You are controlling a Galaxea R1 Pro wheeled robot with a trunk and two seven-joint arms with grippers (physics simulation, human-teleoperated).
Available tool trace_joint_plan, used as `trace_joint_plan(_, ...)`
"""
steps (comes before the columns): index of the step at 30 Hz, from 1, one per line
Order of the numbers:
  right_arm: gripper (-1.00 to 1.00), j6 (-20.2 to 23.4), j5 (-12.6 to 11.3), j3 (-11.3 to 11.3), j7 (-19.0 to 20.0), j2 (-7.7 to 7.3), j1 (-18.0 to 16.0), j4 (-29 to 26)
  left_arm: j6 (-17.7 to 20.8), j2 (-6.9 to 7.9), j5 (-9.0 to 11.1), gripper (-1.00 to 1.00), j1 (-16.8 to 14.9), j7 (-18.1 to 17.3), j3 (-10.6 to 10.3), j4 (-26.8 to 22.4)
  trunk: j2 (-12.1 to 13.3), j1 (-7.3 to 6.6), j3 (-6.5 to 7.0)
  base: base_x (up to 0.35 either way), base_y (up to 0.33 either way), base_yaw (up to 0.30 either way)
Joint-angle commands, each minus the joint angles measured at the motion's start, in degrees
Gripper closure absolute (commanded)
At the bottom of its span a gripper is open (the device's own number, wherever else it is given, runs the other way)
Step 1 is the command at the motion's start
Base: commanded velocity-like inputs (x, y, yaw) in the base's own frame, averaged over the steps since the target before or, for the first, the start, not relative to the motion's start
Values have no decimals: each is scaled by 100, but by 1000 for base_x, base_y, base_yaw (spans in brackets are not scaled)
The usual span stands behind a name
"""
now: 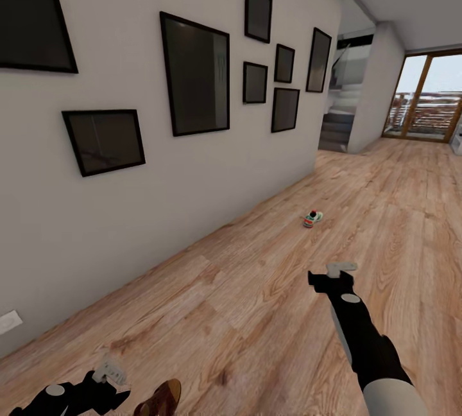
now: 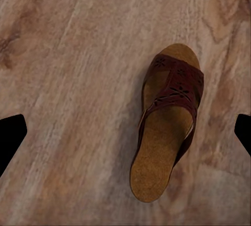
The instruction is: Pick up the two gym shoes and the two sandals from the corridor floor and place them onto the hallstand (shoe rack) in the corridor, making sure they are on the rack and not on the floor. Arrange them so the two gym shoes are next to each other and the two sandals are next to each other.
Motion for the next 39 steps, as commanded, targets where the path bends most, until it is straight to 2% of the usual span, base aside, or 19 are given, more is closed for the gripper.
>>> trace_joint_plan(1,-100,69,36,-4,-2,7,-3,-92,-25,-1,-92,-100,-2,-22,45,1,-4,1,-38,0,0,0)
trace_joint_plan(9,-100,476,34,9,1,28,-3,-404,1,-11,-201,-100,13,-28,28,12,-15,22,-286,0,0,0)
trace_joint_plan(18,-100,602,36,11,3,49,-3,-444,9,-14,-221,-100,31,-29,20,15,-27,45,-566,0,0,0)
trace_joint_plan(26,-100,620,37,12,6,52,-1,-324,13,-8,-222,-100,64,-12,23,16,-38,65,-815,0,0,0)
trace_joint_plan(33,-100,598,37,13,10,53,5,58,-117,11,-209,-100,54,51,45,4,-47,83,-1033,0,0,0)
trace_joint_plan(39,-100,588,37,12,10,53,6,167,-284,-30,-185,-100,-7,86,72,-560,-55,99,-1218,0,0,0)
